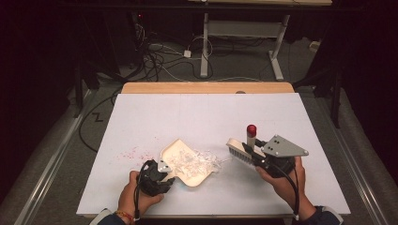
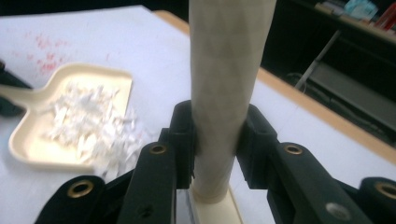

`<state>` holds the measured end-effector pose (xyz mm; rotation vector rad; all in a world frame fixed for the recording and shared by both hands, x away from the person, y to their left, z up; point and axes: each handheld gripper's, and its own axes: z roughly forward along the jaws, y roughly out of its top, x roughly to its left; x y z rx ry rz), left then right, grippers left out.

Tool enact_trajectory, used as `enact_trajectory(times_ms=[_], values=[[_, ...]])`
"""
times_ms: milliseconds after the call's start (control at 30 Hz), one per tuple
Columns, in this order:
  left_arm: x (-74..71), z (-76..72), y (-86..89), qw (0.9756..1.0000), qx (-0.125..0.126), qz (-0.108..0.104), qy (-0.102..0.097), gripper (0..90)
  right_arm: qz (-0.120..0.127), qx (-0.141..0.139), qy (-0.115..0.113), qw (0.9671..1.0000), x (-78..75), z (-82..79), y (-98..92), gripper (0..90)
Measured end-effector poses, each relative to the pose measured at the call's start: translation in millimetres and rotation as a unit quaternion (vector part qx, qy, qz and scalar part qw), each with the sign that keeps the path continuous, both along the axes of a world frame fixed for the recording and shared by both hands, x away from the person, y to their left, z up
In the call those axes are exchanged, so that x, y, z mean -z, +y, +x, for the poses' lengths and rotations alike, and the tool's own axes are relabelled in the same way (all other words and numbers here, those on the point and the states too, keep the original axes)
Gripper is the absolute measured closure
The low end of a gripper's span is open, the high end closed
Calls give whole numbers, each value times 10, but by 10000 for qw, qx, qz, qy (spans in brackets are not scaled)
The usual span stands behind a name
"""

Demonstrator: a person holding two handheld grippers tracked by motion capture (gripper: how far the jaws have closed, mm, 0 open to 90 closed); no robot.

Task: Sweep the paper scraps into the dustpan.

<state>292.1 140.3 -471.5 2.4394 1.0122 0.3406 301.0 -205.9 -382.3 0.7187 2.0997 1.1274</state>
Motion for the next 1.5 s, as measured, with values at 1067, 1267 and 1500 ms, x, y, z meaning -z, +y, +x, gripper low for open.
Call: enact_trajectory(times_ms=[1067,1267,1500], values=[[-26,-38,-59,9998,158,35,89,628,495,-1033,190,9932,97,-23,985,711],[-18,-35,-54,9998,157,26,104,628,641,-982,14,9931,-15,-19,861,710],[-19,-35,-57,9998,154,30,97,628,794,-769,-149,9938,-160,102,697,710]])
